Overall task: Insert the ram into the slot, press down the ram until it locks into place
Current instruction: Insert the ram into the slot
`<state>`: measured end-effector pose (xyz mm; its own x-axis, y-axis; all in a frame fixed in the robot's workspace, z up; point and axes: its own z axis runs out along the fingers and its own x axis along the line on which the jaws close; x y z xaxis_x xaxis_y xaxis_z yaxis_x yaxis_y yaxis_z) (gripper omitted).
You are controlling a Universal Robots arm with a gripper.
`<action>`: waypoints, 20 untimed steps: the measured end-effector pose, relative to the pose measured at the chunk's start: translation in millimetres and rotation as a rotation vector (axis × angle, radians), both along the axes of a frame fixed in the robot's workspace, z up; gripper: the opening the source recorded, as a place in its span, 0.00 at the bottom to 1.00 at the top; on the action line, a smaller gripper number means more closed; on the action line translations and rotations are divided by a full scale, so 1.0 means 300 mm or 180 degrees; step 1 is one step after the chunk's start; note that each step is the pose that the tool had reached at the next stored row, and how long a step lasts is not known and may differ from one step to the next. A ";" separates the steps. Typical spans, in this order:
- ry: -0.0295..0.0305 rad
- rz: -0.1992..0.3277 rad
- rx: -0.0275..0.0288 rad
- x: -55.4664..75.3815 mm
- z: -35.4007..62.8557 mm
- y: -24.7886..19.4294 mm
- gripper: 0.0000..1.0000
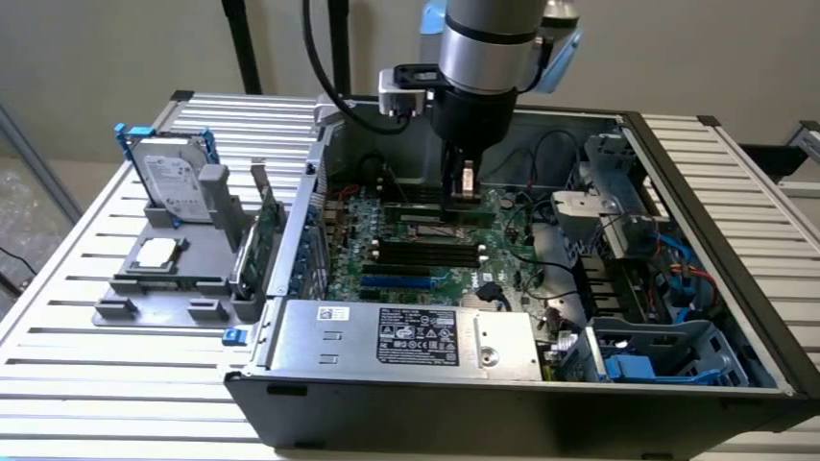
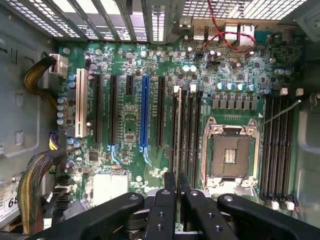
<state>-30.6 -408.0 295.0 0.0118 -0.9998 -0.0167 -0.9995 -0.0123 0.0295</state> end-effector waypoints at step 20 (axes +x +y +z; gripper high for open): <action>-0.0028 -0.0021 0.0000 -0.014 -0.121 -0.014 0.13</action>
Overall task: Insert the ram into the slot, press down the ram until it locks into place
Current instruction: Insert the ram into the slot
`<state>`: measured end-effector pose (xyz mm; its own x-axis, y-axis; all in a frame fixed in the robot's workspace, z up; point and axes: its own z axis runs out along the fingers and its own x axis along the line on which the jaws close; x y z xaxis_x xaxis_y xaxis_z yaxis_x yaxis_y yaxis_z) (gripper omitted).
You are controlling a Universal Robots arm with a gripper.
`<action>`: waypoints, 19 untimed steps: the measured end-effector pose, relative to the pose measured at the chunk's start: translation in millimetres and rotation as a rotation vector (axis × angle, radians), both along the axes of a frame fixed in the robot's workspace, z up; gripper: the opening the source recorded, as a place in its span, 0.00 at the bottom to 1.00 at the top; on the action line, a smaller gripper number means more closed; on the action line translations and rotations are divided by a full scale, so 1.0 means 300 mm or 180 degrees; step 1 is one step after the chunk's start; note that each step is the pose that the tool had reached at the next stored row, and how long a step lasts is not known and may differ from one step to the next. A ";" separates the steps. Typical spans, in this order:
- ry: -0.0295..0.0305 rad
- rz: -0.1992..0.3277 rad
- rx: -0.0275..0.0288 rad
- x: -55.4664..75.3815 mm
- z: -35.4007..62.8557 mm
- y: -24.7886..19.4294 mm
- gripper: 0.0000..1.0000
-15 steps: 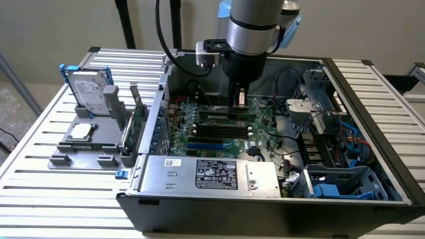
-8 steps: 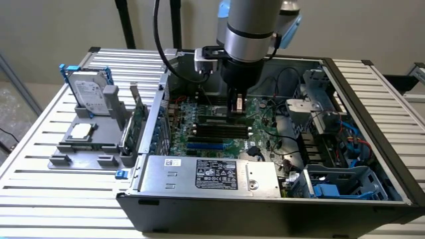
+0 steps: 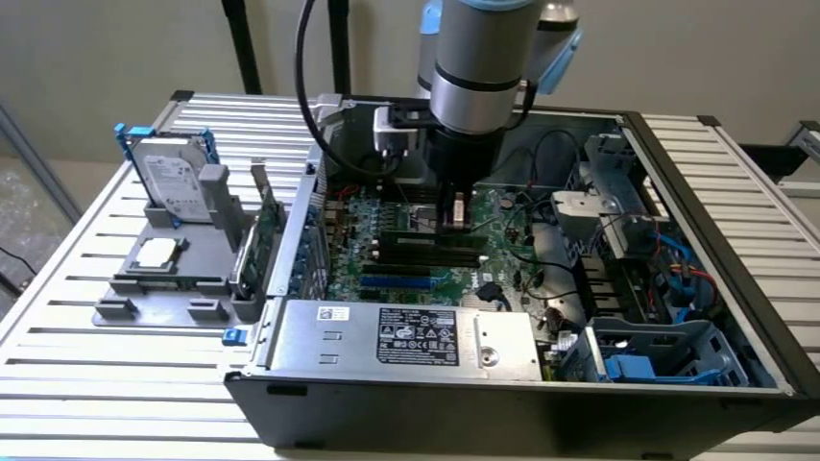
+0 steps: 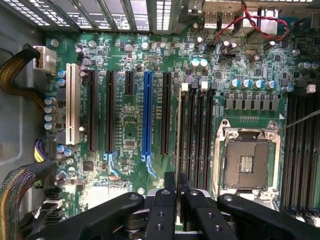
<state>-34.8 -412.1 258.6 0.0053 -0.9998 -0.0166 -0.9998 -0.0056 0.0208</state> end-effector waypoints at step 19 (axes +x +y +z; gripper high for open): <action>-0.0048 0.0000 -0.0036 -0.012 -0.068 0.031 0.13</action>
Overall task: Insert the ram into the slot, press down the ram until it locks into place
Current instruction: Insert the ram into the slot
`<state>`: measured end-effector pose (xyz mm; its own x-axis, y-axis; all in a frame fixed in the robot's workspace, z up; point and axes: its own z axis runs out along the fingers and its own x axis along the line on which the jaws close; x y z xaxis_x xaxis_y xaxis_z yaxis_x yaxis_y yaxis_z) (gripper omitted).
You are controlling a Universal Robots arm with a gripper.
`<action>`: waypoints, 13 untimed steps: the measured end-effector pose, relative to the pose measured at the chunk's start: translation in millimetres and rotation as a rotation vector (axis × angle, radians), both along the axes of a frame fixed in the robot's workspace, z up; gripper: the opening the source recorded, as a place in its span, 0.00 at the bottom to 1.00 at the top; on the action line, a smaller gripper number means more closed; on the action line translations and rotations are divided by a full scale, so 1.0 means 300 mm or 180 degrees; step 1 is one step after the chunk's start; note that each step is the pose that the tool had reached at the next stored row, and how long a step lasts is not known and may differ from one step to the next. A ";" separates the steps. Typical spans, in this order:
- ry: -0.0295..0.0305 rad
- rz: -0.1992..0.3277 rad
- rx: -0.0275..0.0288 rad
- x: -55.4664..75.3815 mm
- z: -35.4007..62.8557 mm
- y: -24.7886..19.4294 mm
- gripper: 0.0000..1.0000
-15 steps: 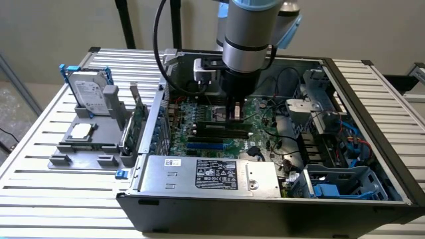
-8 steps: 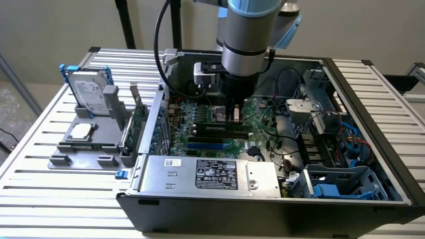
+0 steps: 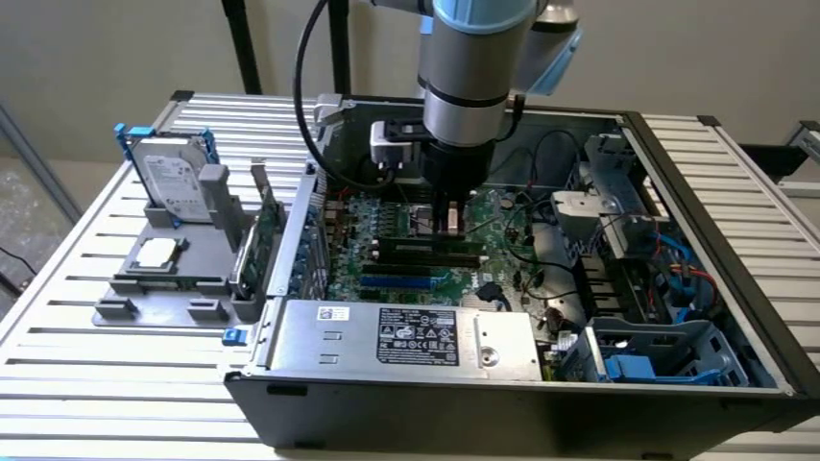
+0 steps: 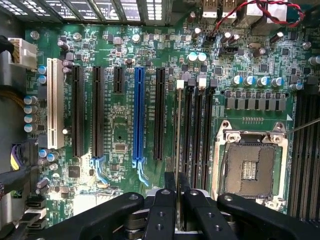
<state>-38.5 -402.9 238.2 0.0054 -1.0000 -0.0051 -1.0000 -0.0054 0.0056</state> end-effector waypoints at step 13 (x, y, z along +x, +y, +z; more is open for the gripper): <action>-0.0023 0.0000 -0.0010 -0.003 -0.015 0.008 0.13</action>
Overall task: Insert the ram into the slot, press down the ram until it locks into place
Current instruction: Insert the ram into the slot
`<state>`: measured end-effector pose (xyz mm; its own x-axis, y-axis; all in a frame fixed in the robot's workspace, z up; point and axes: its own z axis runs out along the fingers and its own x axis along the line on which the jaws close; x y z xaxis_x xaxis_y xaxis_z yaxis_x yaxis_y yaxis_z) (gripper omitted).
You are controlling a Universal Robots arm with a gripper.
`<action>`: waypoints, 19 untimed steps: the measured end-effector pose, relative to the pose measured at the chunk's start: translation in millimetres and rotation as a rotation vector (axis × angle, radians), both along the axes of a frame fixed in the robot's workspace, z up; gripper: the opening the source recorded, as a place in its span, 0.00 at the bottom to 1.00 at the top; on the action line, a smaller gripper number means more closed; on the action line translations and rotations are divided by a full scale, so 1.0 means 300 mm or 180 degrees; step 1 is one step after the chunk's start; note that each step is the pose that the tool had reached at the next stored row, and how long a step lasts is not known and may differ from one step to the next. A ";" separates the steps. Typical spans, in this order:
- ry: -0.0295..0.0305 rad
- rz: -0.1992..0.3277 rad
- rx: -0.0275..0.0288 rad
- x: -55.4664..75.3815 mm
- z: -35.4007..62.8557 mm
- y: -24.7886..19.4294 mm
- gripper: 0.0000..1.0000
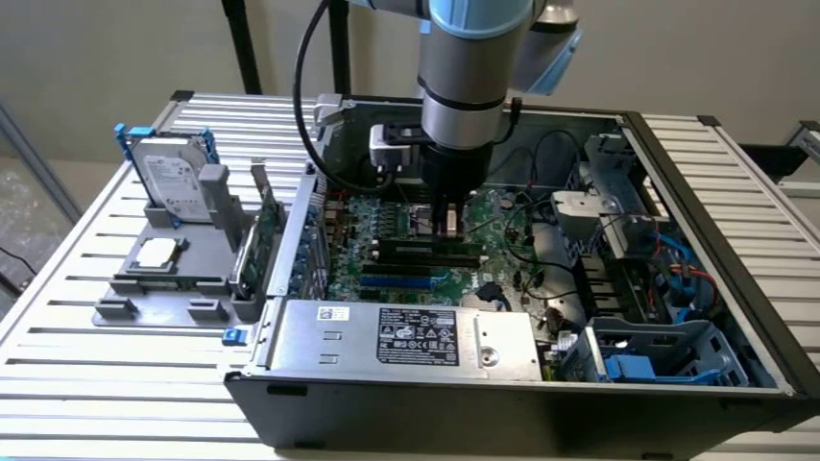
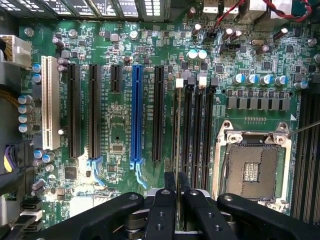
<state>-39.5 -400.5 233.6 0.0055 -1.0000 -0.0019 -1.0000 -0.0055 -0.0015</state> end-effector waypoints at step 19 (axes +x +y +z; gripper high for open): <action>0.0001 0.0000 0.0000 -0.004 -0.013 0.004 0.13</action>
